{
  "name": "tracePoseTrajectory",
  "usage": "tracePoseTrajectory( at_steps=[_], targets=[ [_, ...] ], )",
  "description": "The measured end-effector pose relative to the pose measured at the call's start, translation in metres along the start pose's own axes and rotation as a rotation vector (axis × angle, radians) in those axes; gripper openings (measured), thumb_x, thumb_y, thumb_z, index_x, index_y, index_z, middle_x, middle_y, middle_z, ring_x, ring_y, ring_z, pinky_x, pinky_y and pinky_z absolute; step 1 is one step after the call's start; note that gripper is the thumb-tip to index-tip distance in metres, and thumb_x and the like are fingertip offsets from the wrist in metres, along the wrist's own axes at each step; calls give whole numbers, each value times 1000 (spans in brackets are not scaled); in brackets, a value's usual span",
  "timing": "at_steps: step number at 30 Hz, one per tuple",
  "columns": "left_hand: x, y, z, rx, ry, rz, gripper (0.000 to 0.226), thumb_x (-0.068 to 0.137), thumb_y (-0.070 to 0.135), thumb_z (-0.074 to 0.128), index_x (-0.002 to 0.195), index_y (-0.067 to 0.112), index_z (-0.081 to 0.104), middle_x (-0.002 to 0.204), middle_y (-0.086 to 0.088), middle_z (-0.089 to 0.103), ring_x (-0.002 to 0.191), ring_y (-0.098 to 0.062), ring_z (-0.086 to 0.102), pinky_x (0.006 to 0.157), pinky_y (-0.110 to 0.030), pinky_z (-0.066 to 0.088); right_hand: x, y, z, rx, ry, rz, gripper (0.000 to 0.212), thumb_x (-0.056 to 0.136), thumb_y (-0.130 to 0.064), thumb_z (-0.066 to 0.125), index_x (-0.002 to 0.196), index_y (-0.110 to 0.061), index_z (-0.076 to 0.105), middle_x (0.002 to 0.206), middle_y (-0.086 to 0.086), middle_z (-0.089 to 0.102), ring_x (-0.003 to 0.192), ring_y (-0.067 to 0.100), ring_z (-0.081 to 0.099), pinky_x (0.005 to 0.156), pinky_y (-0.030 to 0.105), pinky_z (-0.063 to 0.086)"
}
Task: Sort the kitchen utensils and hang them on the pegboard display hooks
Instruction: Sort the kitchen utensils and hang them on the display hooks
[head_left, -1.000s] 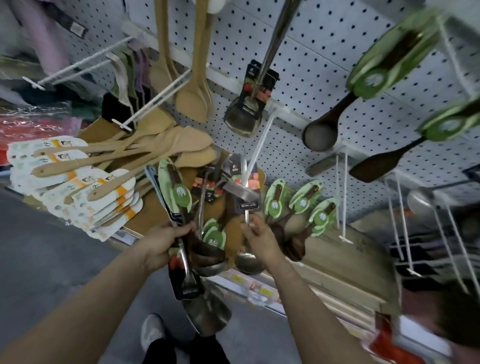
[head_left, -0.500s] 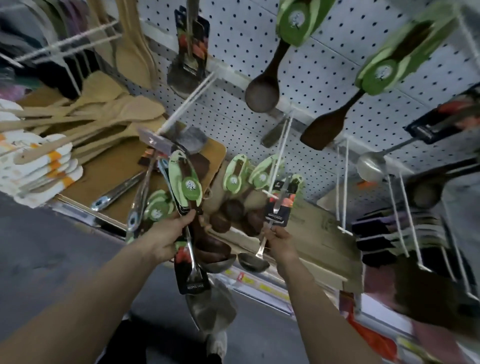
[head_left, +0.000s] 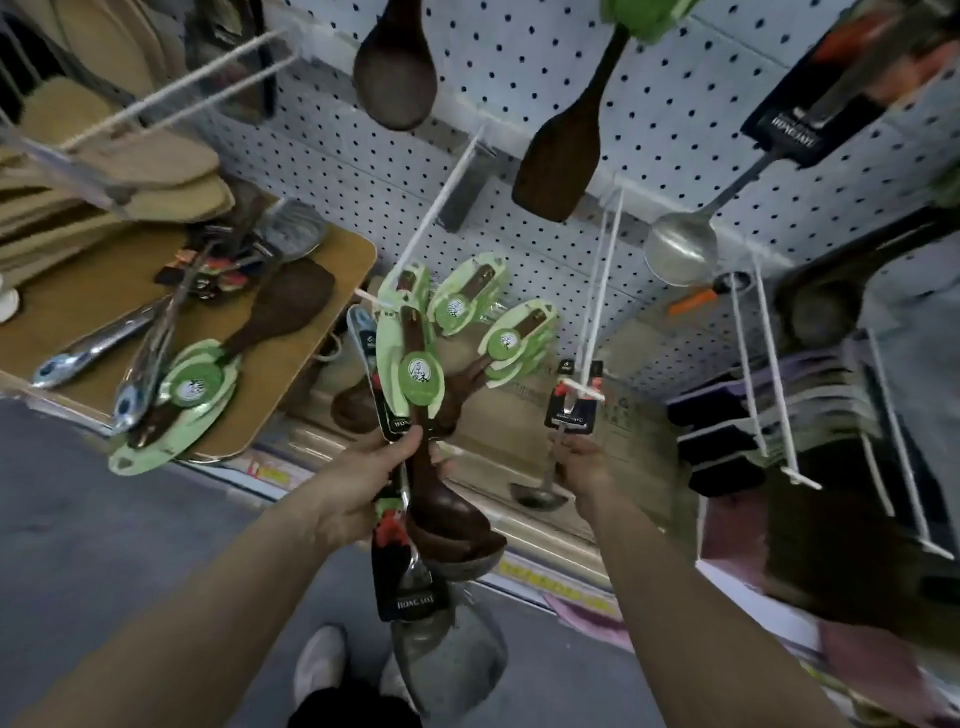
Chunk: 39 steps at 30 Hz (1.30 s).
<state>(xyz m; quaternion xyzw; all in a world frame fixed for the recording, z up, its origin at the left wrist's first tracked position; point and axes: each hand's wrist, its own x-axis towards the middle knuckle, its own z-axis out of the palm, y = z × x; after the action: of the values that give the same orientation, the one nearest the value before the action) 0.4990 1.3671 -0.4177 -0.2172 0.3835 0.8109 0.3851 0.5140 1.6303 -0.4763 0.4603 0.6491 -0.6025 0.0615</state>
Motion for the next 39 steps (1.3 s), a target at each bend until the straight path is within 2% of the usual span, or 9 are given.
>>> tracePoseTrajectory(
  at_steps=[4, 7, 13, 21, 25, 29, 31, 35, 39],
  targets=[
    [16, 0, -6, 51, 26, 36, 16, 92, 18, 57, 103, 6, 61, 89, -9, 68, 94, -28, 70, 87, -43, 54, 44, 1, 9, 9, 51, -37, 18, 92, 9, 59, 88, -8, 65, 54, -2, 60, 31, 2, 47, 34, 14, 38],
    [22, 2, -12, 66, 18, 34, 16, 93, 18, 57, 103, 7, 63, 91, -9, 67, 97, -28, 69, 90, -44, 52, 70, 7, 17, -54, 134, -49, 10, 91, 5, 60, 95, -2, 67, 73, 6, 61, 50, 14, 56, 49, 23, 46],
    [29, -4, -10, 43, 9, 8, 14, 95, 17, 54, 102, 9, 62, 83, -7, 67, 98, -29, 68, 88, -42, 52, 85, 34, 22, -209, 84, -19, 18, 90, -15, 53, 103, -21, 63, 101, 10, 67, 84, 31, 65, 67, 48, 61],
    [21, -7, 0, 46, 3, 2, 15, 95, 14, 53, 108, 9, 61, 83, -7, 68, 90, -25, 71, 83, -39, 55, 39, 4, 21, -377, 190, -120, 40, 92, -6, 51, 129, -22, 55, 121, 8, 61, 101, 32, 62, 85, 43, 56],
    [12, -5, 8, 45, 43, 4, 31, 94, 10, 55, 124, 4, 57, 98, -15, 72, 90, -25, 72, 82, -42, 57, -33, -26, 34, -241, -65, -157, 15, 98, -15, 57, 111, -11, 63, 95, 5, 64, 64, 13, 55, 48, 18, 42],
    [5, 0, 15, 43, 55, 7, 29, 93, 8, 55, 122, 5, 59, 102, -13, 73, 86, -23, 72, 72, -39, 60, -88, -37, 43, -368, -588, -122, 18, 88, -32, 72, 91, -14, 68, 81, 1, 69, 67, 8, 62, 65, 21, 49],
    [1, 1, 17, 51, 56, 24, 28, 94, 6, 54, 122, 5, 59, 102, -11, 73, 84, -23, 72, 73, -39, 60, -95, -35, 46, -457, -637, -158, 18, 75, -35, 83, 80, -23, 70, 77, -7, 68, 71, 7, 63, 70, 24, 51],
    [-11, -1, 17, 140, 138, 55, 23, 93, 4, 56, 115, 1, 63, 90, -11, 74, 76, -22, 72, 66, -33, 60, -102, -34, 56, -520, -620, -160, 18, 75, -22, 81, 68, -23, 64, 61, -9, 62, 53, 5, 55, 53, 18, 43],
    [-19, 0, 2, 95, 223, 57, 18, 94, -1, 52, 108, 2, 62, 90, -13, 74, 79, -25, 71, 67, -39, 59, -105, -31, 71, -402, -593, -186, 15, 82, -3, 69, 89, -16, 69, 92, 11, 72, 80, 17, 64, 73, 28, 52]
  ],
)
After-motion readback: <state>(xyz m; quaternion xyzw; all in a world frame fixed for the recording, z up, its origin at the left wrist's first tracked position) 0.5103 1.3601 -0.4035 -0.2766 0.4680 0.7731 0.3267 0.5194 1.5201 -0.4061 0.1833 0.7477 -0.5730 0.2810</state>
